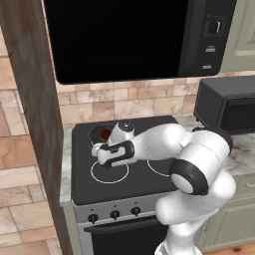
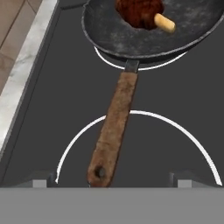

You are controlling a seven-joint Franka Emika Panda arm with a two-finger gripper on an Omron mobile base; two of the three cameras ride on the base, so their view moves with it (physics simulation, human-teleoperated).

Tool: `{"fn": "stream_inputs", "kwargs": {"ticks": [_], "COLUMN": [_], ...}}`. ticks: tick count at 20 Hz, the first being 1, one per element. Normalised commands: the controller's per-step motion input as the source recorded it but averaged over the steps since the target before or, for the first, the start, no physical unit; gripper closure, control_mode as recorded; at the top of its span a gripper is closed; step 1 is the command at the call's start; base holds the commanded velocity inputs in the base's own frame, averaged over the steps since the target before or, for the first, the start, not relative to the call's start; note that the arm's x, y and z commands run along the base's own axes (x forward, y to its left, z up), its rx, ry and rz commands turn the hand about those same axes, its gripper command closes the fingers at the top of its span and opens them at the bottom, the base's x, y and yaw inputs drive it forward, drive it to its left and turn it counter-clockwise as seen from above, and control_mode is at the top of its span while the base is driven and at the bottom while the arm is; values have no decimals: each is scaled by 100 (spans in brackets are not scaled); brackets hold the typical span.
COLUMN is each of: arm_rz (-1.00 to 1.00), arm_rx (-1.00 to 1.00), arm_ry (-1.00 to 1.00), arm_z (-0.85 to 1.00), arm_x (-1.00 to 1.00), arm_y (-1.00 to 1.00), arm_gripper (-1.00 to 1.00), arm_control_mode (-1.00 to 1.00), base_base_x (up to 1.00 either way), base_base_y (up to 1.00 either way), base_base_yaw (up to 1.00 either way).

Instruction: Pick up the pan with the steak in it and place it on the dining table. Then place the steak on the plate.

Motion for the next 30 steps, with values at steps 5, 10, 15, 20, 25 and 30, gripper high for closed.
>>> {"fn": "stream_inputs", "kwargs": {"ticks": [5, 10, 15, 20, 25, 30], "arm_rz": [-2, -5, -5, -6, -1, -4], "arm_rx": [-1, 0, 0, 0, 0, 0], "arm_ry": [0, 0, 0, 0, 0, 2], "arm_z": [-20, -27, -31, -37, -4, 8], "arm_x": [20, 25, 22, 15, 1, 0], "arm_y": [15, 29, 24, 9, 2, 0], "arm_gripper": [-100, -100, -100, -100, 100, 100], "arm_control_mode": [-100, -100, -100, -100, -100, -100], "base_base_x": [0, 0, 0, 0, 0, 0], "base_base_y": [0, 0, 0, 0, 0, 0], "base_base_yaw": [0, 0, 0, 0, 0, 0]}}
